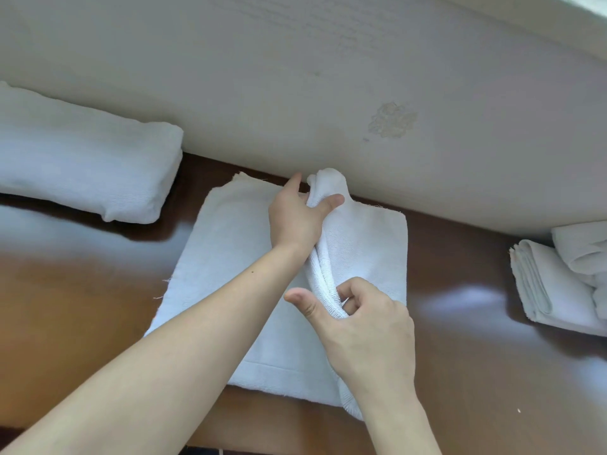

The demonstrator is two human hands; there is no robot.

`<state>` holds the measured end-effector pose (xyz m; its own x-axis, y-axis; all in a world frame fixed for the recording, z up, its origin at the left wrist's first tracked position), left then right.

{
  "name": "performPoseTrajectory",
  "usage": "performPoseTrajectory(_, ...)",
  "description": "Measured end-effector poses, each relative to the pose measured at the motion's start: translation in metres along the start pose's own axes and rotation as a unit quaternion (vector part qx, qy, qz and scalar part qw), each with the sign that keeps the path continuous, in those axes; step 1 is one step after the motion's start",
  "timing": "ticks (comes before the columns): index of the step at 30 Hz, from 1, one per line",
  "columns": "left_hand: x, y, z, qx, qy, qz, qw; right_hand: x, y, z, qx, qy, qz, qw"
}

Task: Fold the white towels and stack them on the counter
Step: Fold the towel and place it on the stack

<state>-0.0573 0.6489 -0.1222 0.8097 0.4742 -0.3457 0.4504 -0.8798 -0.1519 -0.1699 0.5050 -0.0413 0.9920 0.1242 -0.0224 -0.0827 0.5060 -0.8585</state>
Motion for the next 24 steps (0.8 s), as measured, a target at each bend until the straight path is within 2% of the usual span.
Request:
performPoseTrajectory(4,0.013,-0.040,-0.010,-0.009,0.021,-0.019,1.000,0.004,0.015,0.037,0.018,-0.022,-0.003,1.000)
performPoseTrajectory(11,0.039,-0.113,-0.005,0.008,0.060,-0.023,0.998,0.003,0.059,0.097,0.082,-0.036,0.053,0.995)
performPoseTrajectory(17,0.063,-0.150,0.019,0.047,0.077,0.009,0.996,-0.003,0.111,0.130,0.040,-0.062,0.094,0.993)
performPoseTrajectory(21,0.076,-0.150,0.046,0.095,0.078,0.053,0.991,-0.010,0.149,0.128,0.025,-0.025,0.145,0.989)
performPoseTrajectory(24,0.083,-0.150,0.059,0.103,0.075,0.052,0.991,-0.017,0.167,0.122,0.051,0.000,0.157,0.986)
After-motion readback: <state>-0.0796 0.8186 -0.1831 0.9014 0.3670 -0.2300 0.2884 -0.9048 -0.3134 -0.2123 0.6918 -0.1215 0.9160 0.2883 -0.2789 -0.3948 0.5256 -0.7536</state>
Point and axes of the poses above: each hand's wrist, its own x-axis towards the middle knuckle, its own y-axis out of the palm, z = x × y, the point moved 5 cm from there along x, towards the middle knuckle, and after that the axes turned 5 degrees about -y, right-handed, at the moved point
